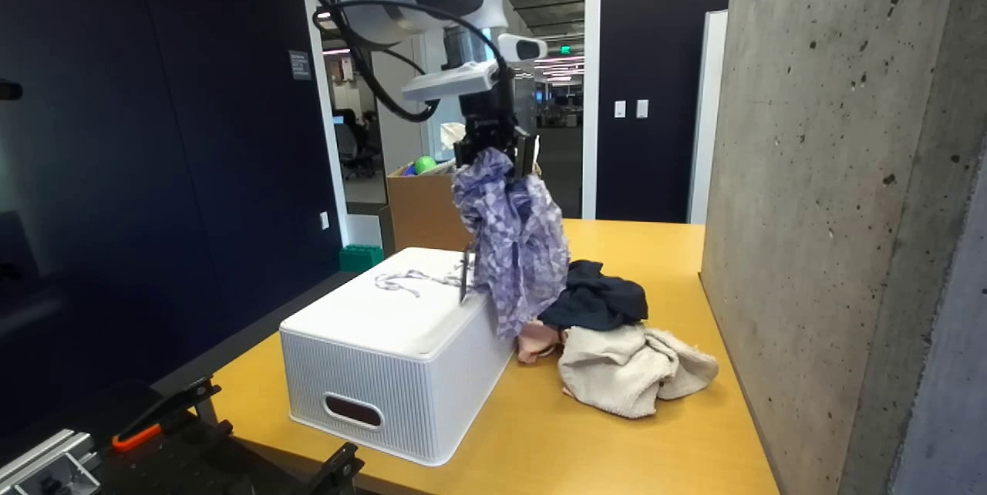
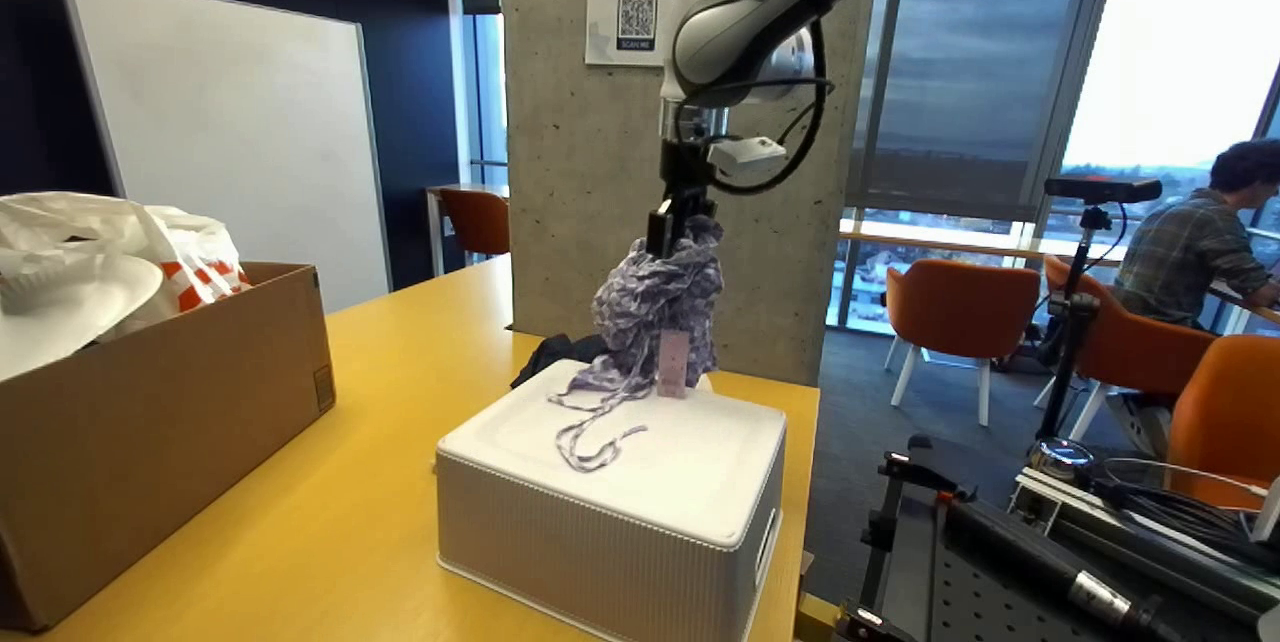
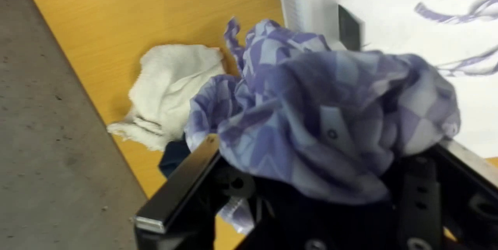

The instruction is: Remove the checked cloth from the white basket, put it on the table and put the blue shirt on the white basket

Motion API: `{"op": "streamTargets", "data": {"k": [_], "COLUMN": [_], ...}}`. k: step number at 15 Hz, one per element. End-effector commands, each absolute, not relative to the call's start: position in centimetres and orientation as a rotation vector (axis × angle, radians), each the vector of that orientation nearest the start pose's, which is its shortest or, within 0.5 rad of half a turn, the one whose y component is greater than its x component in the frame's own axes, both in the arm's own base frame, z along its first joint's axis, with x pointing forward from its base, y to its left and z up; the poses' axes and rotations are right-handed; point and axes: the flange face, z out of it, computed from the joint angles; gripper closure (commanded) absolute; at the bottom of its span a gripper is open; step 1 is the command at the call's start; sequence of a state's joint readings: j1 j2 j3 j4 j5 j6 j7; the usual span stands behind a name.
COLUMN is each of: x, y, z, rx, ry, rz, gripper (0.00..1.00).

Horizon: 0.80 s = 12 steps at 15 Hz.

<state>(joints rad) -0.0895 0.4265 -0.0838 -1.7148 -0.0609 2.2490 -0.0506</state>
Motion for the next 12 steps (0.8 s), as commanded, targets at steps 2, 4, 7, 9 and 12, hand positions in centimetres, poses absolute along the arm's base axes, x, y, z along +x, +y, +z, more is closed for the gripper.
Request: {"op": "streamTargets", "data": {"k": [2, 4, 7, 9, 12], "x": [62.6, 61.6, 61.0, 60.8, 61.6], "y": [-19.7, -22.5, -24.7, -25.2, -25.1], "z": [39.2, 38.8, 35.1, 31.7, 25.4], "rx": [-3.223, -3.221, -3.197, -3.179, -3.147], "ry": [0.328, 0.398, 0.447, 0.461, 0.452], "rz": [-0.208, -0.198, -0.13, -0.081, -0.004], "gripper": [1.0, 1.0, 1.0, 1.0, 1.0]}}
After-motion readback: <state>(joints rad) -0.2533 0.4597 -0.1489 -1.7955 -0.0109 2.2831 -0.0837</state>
